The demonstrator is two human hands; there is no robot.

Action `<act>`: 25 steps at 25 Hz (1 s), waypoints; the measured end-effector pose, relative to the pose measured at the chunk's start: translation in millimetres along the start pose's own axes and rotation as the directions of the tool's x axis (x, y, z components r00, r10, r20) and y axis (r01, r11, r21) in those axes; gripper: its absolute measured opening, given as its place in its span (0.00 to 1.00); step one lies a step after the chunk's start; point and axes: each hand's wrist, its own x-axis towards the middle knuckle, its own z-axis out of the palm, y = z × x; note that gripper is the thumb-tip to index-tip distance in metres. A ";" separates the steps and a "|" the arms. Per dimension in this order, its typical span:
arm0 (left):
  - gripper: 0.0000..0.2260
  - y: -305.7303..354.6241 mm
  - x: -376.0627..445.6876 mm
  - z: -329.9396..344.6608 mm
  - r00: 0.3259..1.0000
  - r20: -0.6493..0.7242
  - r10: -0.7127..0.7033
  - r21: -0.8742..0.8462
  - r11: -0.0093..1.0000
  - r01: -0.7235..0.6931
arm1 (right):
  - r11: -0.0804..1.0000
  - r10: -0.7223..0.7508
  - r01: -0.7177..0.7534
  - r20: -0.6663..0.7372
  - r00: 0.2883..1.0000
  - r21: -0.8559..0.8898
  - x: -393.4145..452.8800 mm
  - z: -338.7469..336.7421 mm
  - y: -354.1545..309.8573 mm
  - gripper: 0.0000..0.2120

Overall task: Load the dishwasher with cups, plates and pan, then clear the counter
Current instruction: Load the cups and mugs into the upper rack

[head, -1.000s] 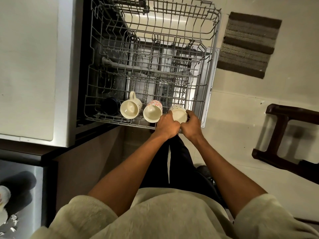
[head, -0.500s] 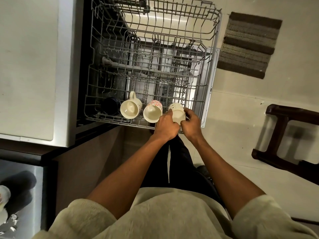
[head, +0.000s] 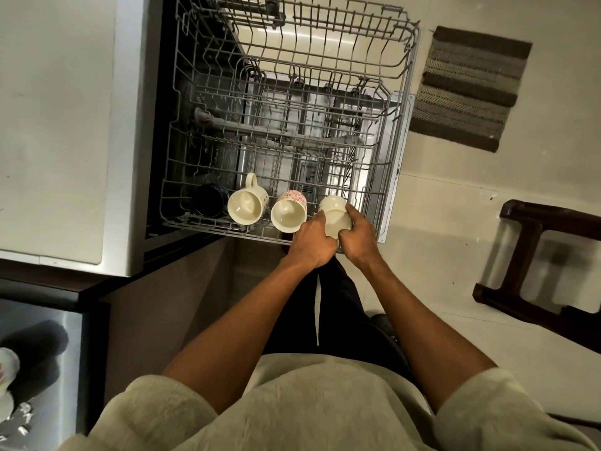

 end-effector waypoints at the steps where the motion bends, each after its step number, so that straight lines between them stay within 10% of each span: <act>1: 0.28 -0.9 0.8 -0.1 1.000 0.008 0.011 0.014 1.000 -0.011 | 1.000 -0.017 0.018 0.009 1.000 -0.016 -1.3 -1.2 0.7 0.33; 7: 0.24 -0.7 -0.2 -6.5 1.000 -0.007 0.024 -0.057 0.998 -0.024 | 0.982 -0.100 0.101 0.015 0.995 -0.158 -2.1 -5.4 -10.0 0.27; 13: 0.23 -9.2 -8.1 -46.5 0.898 -0.437 -0.041 -0.273 0.958 -0.089 | 0.943 -0.233 0.223 -0.010 0.972 -0.249 2.0 16.1 -51.8 0.27; 19: 0.16 -25.1 21.4 -78.9 0.971 -0.094 -0.219 -0.153 0.967 0.203 | 0.942 0.015 0.061 0.225 0.974 -0.330 32.3 43.1 -89.8 0.08; 25: 0.19 -25.2 28.3 -82.2 0.942 0.065 -0.330 -0.354 0.874 0.331 | 0.970 0.222 -0.186 0.252 0.942 -0.158 45.8 61.6 -90.0 0.21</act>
